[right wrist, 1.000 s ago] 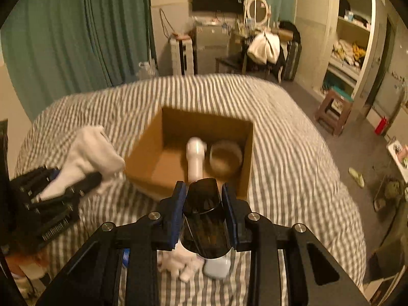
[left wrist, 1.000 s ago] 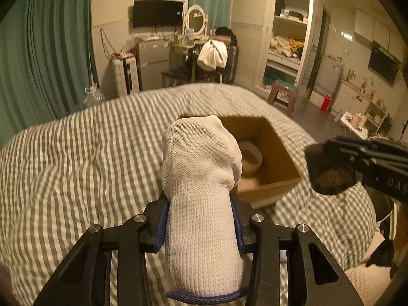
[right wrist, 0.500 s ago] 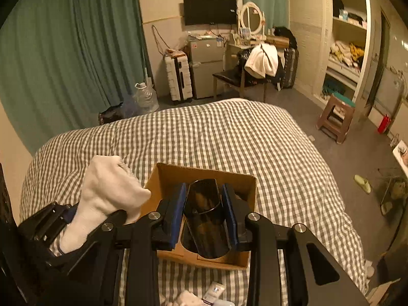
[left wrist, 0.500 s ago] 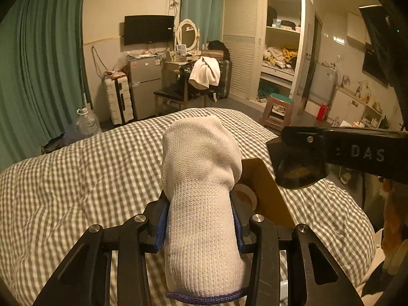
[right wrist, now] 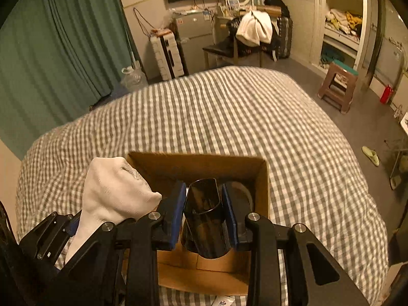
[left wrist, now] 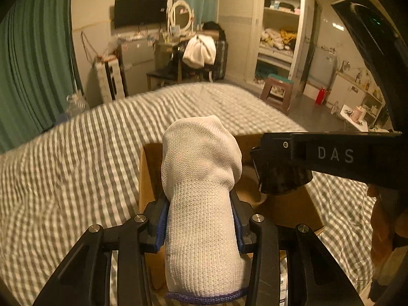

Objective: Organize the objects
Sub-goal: 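Carry sock and mirror into the box and open both tools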

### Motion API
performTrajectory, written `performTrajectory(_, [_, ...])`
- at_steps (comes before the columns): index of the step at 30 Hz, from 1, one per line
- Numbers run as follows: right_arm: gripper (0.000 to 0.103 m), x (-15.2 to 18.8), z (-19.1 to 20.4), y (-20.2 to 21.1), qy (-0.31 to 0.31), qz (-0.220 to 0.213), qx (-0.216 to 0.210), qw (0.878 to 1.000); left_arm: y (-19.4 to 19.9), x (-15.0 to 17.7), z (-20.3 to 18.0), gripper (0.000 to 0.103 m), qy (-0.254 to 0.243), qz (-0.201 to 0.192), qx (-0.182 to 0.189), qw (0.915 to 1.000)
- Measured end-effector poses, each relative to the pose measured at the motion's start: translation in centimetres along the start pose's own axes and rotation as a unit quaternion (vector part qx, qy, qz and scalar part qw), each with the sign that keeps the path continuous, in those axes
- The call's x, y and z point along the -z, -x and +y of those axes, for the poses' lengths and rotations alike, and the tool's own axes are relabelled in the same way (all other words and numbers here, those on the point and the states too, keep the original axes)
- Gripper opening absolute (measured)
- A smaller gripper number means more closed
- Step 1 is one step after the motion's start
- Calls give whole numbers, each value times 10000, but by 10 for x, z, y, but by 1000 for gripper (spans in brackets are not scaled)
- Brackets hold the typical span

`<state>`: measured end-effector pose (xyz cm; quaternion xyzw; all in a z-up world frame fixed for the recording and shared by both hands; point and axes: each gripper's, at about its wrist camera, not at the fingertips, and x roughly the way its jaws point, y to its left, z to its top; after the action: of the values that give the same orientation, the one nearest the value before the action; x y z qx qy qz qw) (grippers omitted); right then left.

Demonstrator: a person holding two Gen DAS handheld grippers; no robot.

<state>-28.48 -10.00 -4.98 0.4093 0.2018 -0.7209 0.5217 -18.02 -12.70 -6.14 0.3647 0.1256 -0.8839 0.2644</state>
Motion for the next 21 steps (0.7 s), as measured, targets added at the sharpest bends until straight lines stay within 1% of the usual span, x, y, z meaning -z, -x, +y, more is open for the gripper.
performTrajectory(4, [29, 11, -10, -22, -97, 201, -42, 9997, -19, 11, 0, 41, -7, 185, -129, 9997])
performTrajectory(10, [29, 22, -15, -43, -25, 378, 18, 9993, -29, 24, -5, 41, -10, 378, -189, 9991])
performTrajectory(14, [29, 27, -19, -49, 11, 440, 61, 9990, -33, 32, -7, 41, 73, 447, -155, 9989])
performTrajectory(18, [29, 30, -21, -49, -28, 459, 4, 9989, -35, 34, -9, 41, 24, 501, -184, 9986])
performTrajectory(21, [29, 31, -23, -48, -91, 432, -119, 9990, -33, 34, -12, 41, -10, 507, -238, 9984])
